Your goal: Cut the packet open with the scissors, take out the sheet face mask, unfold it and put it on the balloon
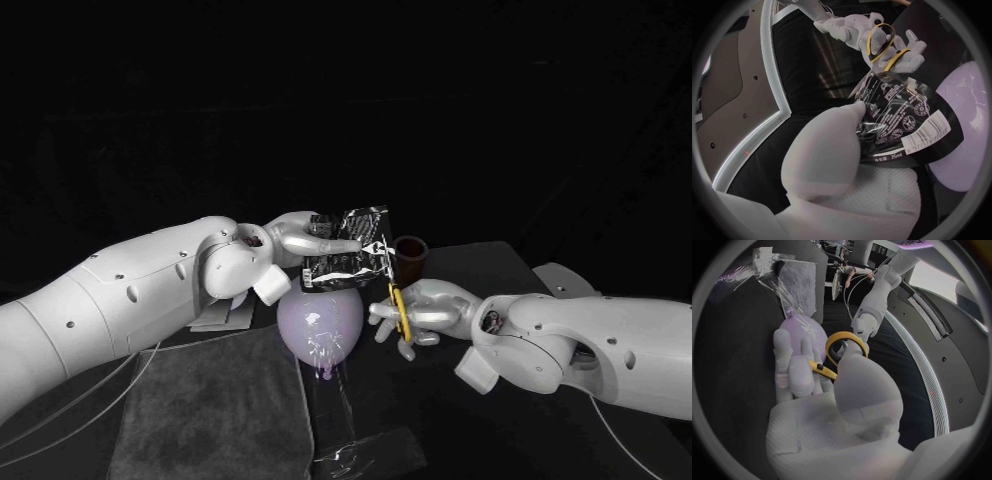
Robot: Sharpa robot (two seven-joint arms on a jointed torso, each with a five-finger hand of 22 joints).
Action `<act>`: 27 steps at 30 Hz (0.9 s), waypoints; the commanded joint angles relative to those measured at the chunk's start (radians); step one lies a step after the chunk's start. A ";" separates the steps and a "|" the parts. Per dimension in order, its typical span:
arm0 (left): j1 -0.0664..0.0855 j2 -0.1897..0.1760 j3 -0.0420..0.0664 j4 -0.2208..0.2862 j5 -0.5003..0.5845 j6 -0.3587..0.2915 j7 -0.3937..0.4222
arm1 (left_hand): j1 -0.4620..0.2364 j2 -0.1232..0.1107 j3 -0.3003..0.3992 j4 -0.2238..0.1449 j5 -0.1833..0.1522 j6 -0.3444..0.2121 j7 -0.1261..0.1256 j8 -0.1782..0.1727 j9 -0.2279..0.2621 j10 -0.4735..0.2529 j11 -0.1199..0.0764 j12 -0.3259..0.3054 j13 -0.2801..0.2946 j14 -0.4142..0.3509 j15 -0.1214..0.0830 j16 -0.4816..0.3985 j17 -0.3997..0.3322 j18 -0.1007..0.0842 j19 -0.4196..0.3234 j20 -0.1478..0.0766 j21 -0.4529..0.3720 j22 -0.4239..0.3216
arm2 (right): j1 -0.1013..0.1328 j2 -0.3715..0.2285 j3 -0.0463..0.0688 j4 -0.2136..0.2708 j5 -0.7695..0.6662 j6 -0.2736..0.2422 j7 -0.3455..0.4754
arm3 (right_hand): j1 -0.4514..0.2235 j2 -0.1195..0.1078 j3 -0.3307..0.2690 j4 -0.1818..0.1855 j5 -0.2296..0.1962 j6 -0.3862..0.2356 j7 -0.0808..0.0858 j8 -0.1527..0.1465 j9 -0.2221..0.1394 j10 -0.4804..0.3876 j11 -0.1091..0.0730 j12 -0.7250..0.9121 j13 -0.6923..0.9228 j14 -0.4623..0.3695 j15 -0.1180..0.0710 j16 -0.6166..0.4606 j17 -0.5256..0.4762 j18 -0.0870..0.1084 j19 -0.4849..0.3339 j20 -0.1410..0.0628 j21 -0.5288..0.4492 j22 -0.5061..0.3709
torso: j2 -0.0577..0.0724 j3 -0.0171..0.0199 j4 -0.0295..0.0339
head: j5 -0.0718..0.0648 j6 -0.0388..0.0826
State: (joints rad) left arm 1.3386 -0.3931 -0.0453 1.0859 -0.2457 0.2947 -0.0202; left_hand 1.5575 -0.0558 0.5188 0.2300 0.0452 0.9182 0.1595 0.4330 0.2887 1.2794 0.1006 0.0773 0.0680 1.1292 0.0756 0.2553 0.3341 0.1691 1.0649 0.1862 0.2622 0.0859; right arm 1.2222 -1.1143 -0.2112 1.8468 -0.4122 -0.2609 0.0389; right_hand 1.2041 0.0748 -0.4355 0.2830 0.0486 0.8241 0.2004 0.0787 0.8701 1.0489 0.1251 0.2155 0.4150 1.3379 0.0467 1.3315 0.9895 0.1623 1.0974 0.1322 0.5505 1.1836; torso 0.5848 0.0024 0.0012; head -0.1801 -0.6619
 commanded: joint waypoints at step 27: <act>-0.001 0.000 -0.002 -0.001 -0.040 0.033 0.010 | -0.005 0.009 0.005 -0.001 0.004 0.005 0.000 0.004 0.111 0.008 0.001 -0.001 0.001 0.002 -0.006 0.005 0.002 0.014 0.010 -0.002 0.004 0.001 | 0.024 -0.009 0.003 -0.001 0.001 0.028 -0.014 | 0.016 0.039 -0.028 -0.007 0.000 0.206 -0.105 0.116 0.050 0.262 -0.100 0.165 0.073 0.077 -0.083 0.045 0.077 -0.015 0.118 -0.053 0.201 0.077 | 0.000 0.0000 0.0000 | 0.004 -0.003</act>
State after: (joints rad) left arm 1.3388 -0.3955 -0.0461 1.0796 -0.2734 0.3000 -0.0168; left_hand 1.5524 -0.0609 0.5188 0.2301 0.0459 0.9172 0.1591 0.4330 0.2887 1.2815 0.0983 0.0773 0.0678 1.1293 0.0757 0.2552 0.3354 0.1683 1.0687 0.1823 0.2622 0.0855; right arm 1.2433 -1.1241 -0.2114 1.8457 -0.4102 -0.2422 0.0175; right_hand 1.2214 0.1057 -0.4355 0.2830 0.0486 1.0230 0.0961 0.1894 0.9176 1.2584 0.0695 0.3774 0.4834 1.4132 -0.0325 1.3731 1.0650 0.1532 1.2093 0.0789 0.7488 1.2581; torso 0.5846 0.0024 0.0008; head -0.1757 -0.6658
